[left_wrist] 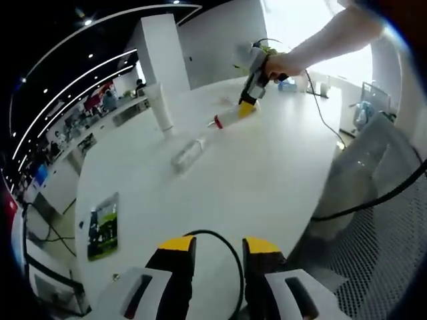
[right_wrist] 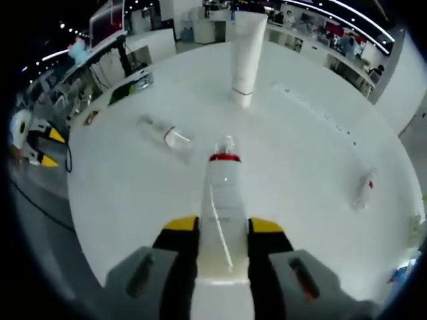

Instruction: Arrange the skincare products in the storage area until every visible bottle or jar stands upright without overlapping.

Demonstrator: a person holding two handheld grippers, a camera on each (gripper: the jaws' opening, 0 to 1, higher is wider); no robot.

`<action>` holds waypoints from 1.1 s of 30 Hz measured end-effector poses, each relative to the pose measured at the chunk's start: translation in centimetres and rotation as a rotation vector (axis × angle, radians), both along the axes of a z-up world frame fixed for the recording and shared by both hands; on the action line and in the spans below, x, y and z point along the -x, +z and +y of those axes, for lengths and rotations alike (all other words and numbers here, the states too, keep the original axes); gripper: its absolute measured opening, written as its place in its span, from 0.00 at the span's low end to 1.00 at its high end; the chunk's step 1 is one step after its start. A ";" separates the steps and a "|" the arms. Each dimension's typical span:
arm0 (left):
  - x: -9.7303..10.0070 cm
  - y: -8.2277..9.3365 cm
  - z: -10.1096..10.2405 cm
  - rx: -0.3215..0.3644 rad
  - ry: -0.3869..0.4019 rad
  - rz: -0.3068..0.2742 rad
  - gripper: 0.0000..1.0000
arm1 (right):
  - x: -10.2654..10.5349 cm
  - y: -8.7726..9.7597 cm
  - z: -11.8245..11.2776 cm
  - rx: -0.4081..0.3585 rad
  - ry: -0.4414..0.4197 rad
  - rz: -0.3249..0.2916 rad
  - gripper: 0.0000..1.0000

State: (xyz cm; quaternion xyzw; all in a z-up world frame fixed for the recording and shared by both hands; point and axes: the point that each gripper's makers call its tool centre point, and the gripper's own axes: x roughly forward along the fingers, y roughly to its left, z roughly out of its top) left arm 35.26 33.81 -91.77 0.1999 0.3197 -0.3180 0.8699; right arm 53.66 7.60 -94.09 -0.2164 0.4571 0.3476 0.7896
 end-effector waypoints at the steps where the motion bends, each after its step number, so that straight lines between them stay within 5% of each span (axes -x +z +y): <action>1: 0.0 0.0 0.0 0.000 0.000 0.000 0.29 | 0.1 -0.3 -0.1 0.003 0.001 0.004 0.26; 18: 0.0 -0.1 0.1 -0.008 0.000 -0.001 0.29 | 5.5 -2.2 1.5 0.031 0.088 0.046 0.26; 33: -0.1 -0.4 0.8 -0.037 0.030 0.000 0.29 | 8.7 -3.8 2.8 0.127 0.248 0.164 0.27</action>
